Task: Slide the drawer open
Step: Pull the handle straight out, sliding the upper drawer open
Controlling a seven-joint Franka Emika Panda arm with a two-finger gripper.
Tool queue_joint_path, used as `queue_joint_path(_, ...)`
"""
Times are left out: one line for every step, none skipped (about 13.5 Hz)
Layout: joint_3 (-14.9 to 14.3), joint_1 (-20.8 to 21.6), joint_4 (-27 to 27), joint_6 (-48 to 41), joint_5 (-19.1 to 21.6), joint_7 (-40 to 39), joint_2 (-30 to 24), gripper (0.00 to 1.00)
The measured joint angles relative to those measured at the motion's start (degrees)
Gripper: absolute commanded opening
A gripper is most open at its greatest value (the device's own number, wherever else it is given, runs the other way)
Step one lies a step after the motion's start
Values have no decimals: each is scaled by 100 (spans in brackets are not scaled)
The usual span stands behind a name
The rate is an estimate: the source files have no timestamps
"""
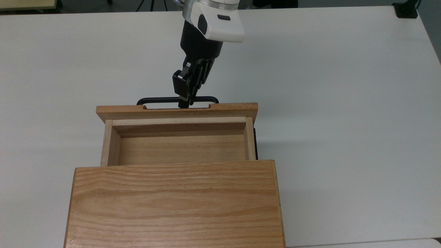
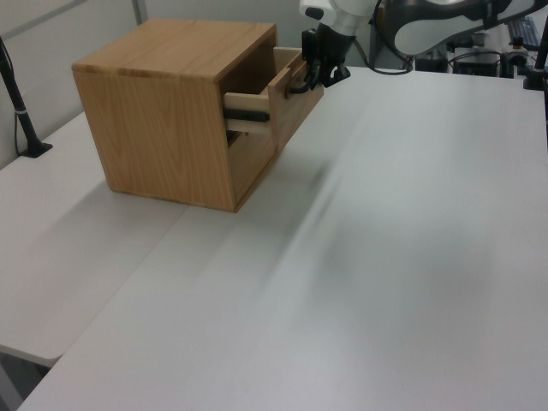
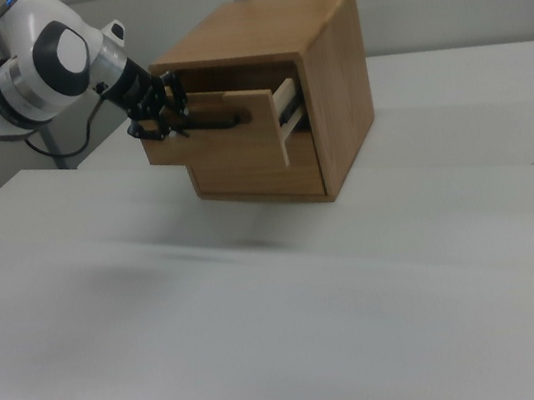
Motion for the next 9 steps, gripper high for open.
queue_joint_path(0, -1, 0, -126, 104, -84, -37, 10)
queue_joint_path(-1, -3, 0, -334, 270, -200, -104, 10)
queue_joint_path(-1, -6, -1, -462, 375, -266, -144, 10)
queue_joint_path(-2, -9, -1, -596, 474, -313, -186, 10)
queue_joint_path(-2, -10, -2, -731, 554, -358, -230, 10)
queue_joint_path(-2, -10, -3, -882, 622, -415, -275, 10)
queue_joint_path(-2, -10, -4, -1045, 692, -478, -317, 10)
queue_joint_path(-2, -10, -8, -1247, 771, -559, -379, 10)
queue_joint_path(-2, -11, -19, -1449, 848, -685, -440, 10)
